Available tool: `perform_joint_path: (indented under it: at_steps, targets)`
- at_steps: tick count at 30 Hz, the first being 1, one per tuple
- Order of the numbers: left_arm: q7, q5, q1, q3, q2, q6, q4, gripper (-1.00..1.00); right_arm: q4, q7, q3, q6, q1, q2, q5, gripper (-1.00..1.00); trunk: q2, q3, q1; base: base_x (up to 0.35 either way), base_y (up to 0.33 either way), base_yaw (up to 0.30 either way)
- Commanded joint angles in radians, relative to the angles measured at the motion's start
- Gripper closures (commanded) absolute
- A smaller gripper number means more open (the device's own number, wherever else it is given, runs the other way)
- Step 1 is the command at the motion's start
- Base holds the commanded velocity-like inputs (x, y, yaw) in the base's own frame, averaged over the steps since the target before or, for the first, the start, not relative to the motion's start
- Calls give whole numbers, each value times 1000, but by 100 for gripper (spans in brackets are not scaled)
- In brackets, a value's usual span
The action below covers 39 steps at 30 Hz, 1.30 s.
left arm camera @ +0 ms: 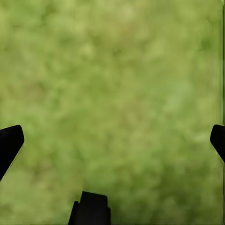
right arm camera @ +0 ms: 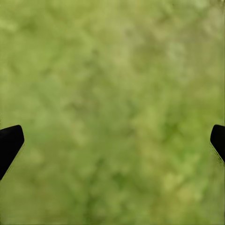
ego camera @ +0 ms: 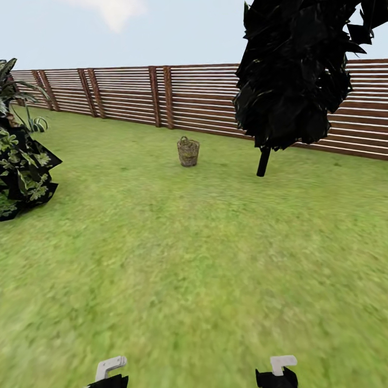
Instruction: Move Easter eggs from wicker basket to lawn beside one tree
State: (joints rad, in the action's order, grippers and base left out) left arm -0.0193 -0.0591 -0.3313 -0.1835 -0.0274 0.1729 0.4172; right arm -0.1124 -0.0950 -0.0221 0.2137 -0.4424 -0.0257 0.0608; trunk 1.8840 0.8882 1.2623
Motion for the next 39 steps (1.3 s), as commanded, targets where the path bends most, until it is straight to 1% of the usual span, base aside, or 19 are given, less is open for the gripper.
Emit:
perform_joint_path:
  at_steps: [1, 6, 16, 27, 39]
  targets:
    - [-2, -6, 0, -4, 0, 7, 2, -100, 2, -5, -2, 3, 0, 0, 6, -100, -7, -2, -3, 327, 0, 0]
    - [-2, -6, 0, -4, 0, 7, 3, -100, 3, -5, -1, 4, -1, 0, 3, -100, -42, -18, -23, 327, 0, 0]
    - [-1, -6, 0, -4, 0, 7, 2, -100, 4, -5, -1, 4, -1, 1, 1, -100, -112, -38, -61, 327, 0, 0]
    - [-2, -6, 0, -5, 0, 7, 2, -100, 3, -5, -1, 4, -1, 1, 2, -100, -189, -72, -103, 327, 2, 0]
    - [-1, -7, 0, -5, 0, 7, 3, -100, 3, -5, -1, 4, -1, 1, 2, -100, -273, -110, -149, 327, 80, 0]
